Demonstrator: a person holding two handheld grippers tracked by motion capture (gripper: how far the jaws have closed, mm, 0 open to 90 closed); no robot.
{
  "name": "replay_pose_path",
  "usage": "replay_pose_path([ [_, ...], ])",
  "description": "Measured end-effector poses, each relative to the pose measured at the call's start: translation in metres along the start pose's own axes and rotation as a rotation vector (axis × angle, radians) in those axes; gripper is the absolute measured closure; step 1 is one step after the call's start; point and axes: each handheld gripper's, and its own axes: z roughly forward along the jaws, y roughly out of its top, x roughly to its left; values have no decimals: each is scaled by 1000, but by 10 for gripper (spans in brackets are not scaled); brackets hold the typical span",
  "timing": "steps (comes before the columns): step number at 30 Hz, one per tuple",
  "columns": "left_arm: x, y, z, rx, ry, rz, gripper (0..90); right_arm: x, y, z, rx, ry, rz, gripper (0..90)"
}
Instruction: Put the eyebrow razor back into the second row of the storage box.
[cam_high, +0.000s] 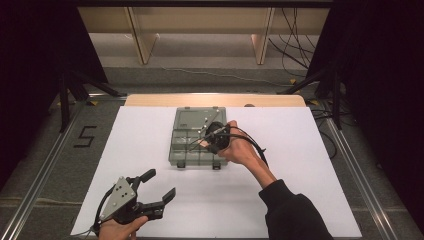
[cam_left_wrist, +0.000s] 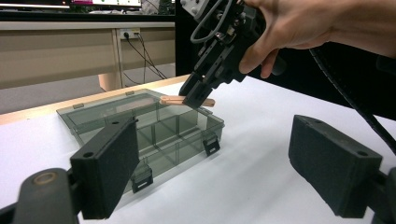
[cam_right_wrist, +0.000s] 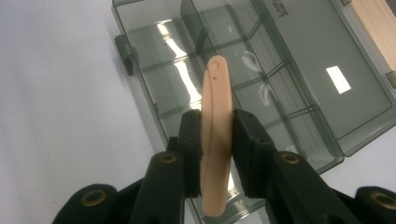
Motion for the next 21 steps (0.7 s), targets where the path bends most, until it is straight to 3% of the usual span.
replay_pose_path([
  [21, 0, 0, 0, -2, -1, -1, 160, -6, -1, 24, 58, 17, -34, 742],
])
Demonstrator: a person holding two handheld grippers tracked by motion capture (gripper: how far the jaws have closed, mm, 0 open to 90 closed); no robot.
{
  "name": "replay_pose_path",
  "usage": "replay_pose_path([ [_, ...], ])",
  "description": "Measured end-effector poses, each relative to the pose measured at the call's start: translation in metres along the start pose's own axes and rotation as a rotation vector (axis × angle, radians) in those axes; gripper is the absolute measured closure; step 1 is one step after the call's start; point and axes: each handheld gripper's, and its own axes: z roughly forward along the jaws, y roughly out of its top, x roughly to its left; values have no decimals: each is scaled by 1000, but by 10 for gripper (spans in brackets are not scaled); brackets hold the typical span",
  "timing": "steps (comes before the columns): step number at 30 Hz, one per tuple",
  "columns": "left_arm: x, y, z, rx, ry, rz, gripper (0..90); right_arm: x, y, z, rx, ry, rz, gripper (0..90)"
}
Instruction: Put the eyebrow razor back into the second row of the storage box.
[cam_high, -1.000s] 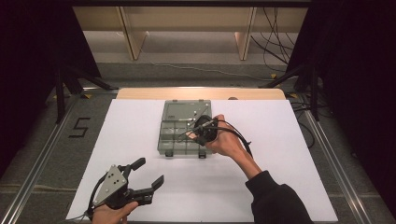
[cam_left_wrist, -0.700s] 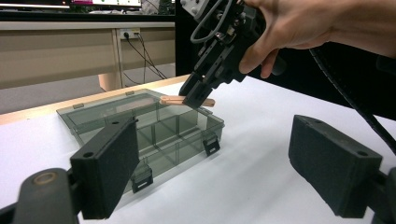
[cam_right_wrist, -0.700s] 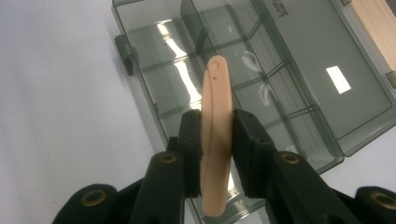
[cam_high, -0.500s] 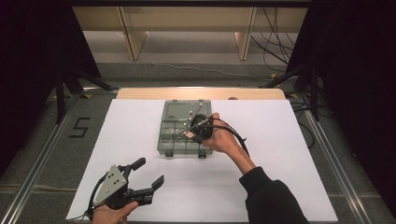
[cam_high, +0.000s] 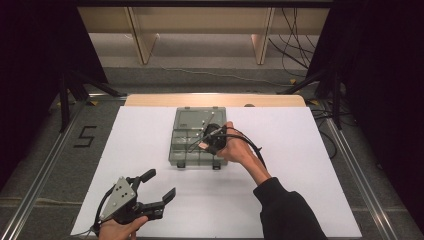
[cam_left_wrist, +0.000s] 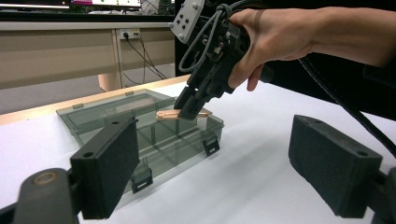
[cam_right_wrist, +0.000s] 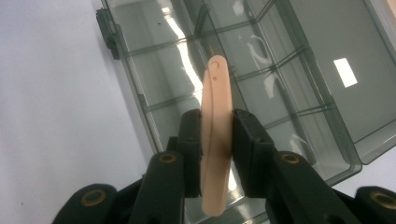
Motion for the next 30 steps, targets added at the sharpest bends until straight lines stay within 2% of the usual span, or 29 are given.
replay_pose_path([
  [16, 0, 1, -1, 9, 5, 2, 160, 1, 0, 12, 44, 31, -5, 734],
  [19, 0, 1, -1, 11, 5, 5, 160, 1, 1, 11, 30, 18, 6, 662],
  [22, 0, 1, -1, 11, 4, 5, 160, 1, 1, 9, 21, 21, 17, 639],
  [30, 0, 0, -1, 12, 6, 6, 160, 5, 1, -1, -4, -24, 24, 520],
])
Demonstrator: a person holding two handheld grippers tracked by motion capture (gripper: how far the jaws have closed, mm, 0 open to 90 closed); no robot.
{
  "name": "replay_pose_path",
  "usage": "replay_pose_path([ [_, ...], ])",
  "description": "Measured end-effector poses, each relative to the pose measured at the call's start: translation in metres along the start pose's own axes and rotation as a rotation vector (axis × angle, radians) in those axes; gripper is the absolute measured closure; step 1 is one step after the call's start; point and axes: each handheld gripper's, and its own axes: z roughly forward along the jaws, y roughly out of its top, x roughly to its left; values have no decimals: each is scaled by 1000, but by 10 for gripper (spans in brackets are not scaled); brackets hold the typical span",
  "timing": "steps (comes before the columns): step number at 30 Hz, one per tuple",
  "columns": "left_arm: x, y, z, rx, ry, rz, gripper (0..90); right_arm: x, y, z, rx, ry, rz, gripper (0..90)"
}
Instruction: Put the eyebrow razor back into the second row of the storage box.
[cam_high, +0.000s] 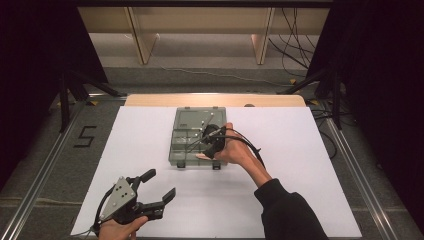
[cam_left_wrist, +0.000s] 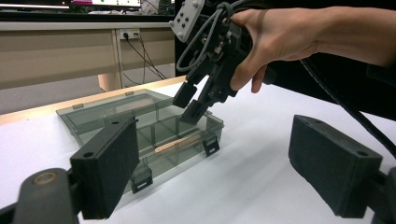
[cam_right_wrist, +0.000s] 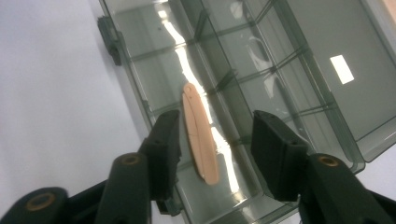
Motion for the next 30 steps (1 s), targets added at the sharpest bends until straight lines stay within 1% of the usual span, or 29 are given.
replay_pose_path([
  [1, 0, 0, 0, 0, 0, -1, 160, 1, 0, -1, -7, 5, 5, 509],
  [3, 0, 0, 0, 1, 0, 0, 160, 3, 1, -5, -16, -5, 4, 478],
  [4, 0, 0, 0, 0, 0, 1, 160, 5, 0, -6, -22, -7, 14, 464],
  [6, 0, -1, 1, -9, -9, -1, 160, 6, 0, -11, -27, -16, 15, 444],
  [8, 0, 0, 0, 0, -1, 1, 161, 7, -1, -14, -36, -14, 23, 426],
  [9, 1, -1, 2, -15, -12, -2, 160, 7, -1, -16, -43, -15, 27, 425],
  [13, 0, 0, 0, 2, 2, 0, 160, 8, -6, -24, -77, -14, 36, 424],
  [15, 0, 0, 0, -2, 1, -1, 160, 9, -8, -26, -83, -11, 39, 420],
  [16, 0, 0, 0, -3, 1, -1, 160, 9, -11, -28, -98, -11, 43, 418],
  [18, 0, 0, 0, 1, 2, 1, 160, 9, -14, -30, -108, -7, 54, 416],
  [19, 1, -1, 1, -10, -5, -1, 160, 10, -16, -32, -118, -13, 54, 413],
  [21, 0, 0, 0, 1, 4, 0, 160, 10, -19, -36, -132, -14, 63, 410],
  [23, 0, 0, 1, -9, -3, -1, 160, 9, -23, -38, -150, -16, 68, 409],
  [25, 0, 0, 1, -8, -2, -1, 160, 7, -28, -40, -161, -17, 88, 409],
  [28, 0, 0, 1, -8, -1, -2, 160, 6, -33, -43, -181, -16, 98, 406],
  [30, 0, 0, 1, -8, -1, -3, 160, 6, -36, -46, -182, -11, 106, 396],
])
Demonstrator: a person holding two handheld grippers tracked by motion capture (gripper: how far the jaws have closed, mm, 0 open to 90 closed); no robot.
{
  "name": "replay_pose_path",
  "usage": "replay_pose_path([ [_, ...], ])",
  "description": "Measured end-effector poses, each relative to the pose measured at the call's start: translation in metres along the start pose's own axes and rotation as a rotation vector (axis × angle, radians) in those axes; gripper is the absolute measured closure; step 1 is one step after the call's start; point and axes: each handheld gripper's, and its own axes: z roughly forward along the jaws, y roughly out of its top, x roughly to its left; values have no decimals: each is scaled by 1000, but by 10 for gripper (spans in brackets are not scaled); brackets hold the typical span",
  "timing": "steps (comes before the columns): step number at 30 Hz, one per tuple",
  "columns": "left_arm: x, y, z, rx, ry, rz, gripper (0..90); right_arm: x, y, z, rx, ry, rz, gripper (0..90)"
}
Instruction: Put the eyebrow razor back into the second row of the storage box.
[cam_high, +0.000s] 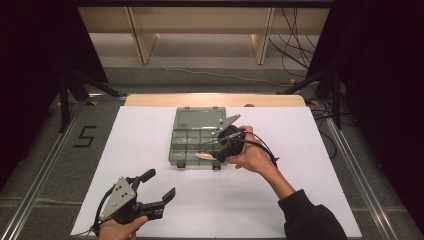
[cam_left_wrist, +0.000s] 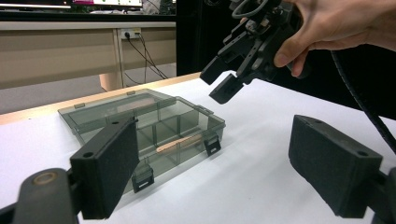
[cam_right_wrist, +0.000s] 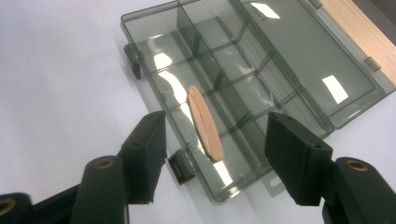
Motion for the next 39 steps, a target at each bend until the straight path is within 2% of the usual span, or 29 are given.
replay_pose_path([
  [7, 0, 0, 0, -4, -4, 1, 160, 1, -10, -9, -33, -6, 24, 381],
  [9, -1, 1, -1, 15, 8, 6, 160, 0, -15, -11, -42, -7, 30, 372],
  [13, 0, 0, 0, -2, -3, 3, 160, 0, -23, -16, -61, -8, 61, 367],
  [20, 0, 0, 0, -2, -2, 3, 160, 0, -37, -23, -105, -21, 78, 362],
  [22, 0, 0, -1, 13, 8, 8, 160, 0, -40, -25, -118, -26, 86, 358],
  [23, 0, 0, 0, 1, 0, 5, 160, 0, -42, -26, -126, -26, 89, 356],
  [24, 0, 0, 0, 8, 5, 7, 160, 0, -43, -28, -112, -15, 101, 355],
  [25, 0, 0, -1, 13, 8, 8, 160, -1, -45, -28, -118, -29, 93, 352],
  [32, 0, 0, 1, -4, -3, 4, 160, 2, -52, -30, -158, -39, 107, 342],
  [33, 0, 0, 1, -4, -3, 4, 160, 2, -52, -32, -146, -24, 110, 340],
  [34, 0, 0, 0, -4, -2, 3, 160, 3, -53, -32, -164, -32, 112, 337],
  [35, 0, 0, 0, 2, 4, 5, 160, 3, -53, -33, -161, -17, 109, 334],
  [36, 0, 0, -1, 8, 7, 6, 160, 4, -54, -32, -175, -30, 112, 331],
  [38, 0, 0, 0, 4, 4, 5, 160, 5, -54, -36, -158, -15, 123, 324],
  [39, 0, 0, 0, 2, 4, 5, 160, 5, -55, -36, -171, -14, 119, 324],
])
